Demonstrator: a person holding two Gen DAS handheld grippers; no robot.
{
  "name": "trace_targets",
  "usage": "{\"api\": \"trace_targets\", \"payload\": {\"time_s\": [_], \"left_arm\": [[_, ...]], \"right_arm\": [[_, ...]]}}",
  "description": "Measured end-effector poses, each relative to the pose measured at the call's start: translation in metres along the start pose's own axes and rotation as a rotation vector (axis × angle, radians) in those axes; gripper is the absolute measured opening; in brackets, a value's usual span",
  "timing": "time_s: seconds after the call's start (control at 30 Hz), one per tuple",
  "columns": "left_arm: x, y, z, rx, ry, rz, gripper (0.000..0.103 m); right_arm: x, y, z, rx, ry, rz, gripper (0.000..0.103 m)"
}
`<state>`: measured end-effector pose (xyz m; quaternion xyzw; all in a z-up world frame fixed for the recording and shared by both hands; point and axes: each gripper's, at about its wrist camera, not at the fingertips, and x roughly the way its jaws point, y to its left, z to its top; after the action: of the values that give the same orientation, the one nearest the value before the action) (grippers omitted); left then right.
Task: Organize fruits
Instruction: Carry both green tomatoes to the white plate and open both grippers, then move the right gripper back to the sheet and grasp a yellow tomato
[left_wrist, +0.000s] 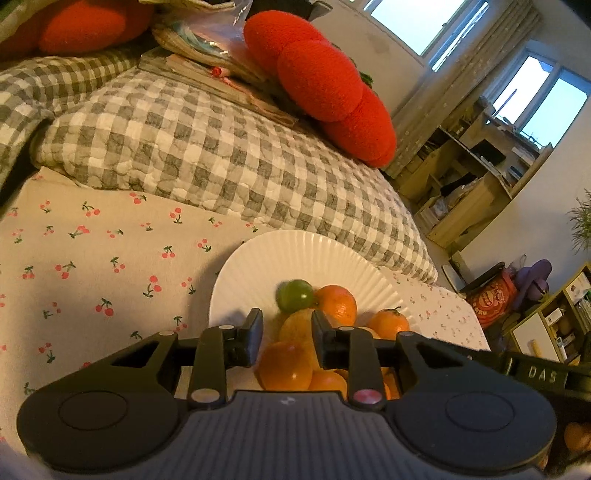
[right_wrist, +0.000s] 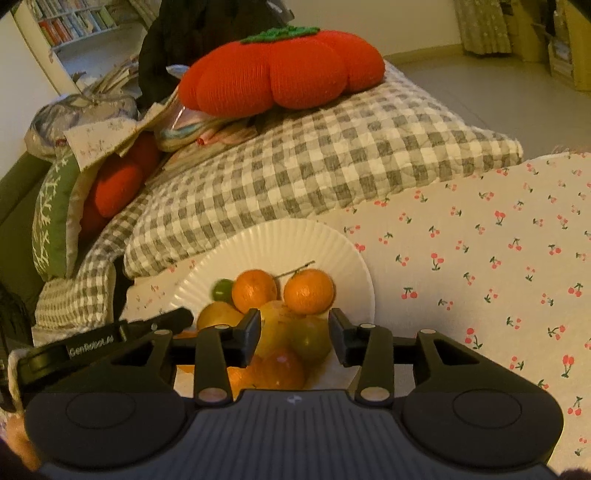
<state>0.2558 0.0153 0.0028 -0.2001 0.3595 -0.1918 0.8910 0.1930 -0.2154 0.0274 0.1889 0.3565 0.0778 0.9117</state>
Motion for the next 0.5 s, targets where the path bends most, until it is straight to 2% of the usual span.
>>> {"api": "trace_targets", "payload": {"time_s": [0.23,0.4,0.5], "left_arm": [[-0.038,0.004,-0.001,-0.021,-0.043,-0.01,0.034],[-0.069,0.009,-0.004,-0.054,-0.079,0.002,0.035],[-0.087,0.008,-0.007,-0.044,-0.092,0.062,0.037]], "right_arm": [[-0.016,0.002,0.008,0.026,-0.054,0.031,0.043],[-0.022,0.015,0.007,-0.007,-0.062,0.05,0.047],[-0.026,0.023,0.005,-0.031,-0.069,0.058,0.051]]}}
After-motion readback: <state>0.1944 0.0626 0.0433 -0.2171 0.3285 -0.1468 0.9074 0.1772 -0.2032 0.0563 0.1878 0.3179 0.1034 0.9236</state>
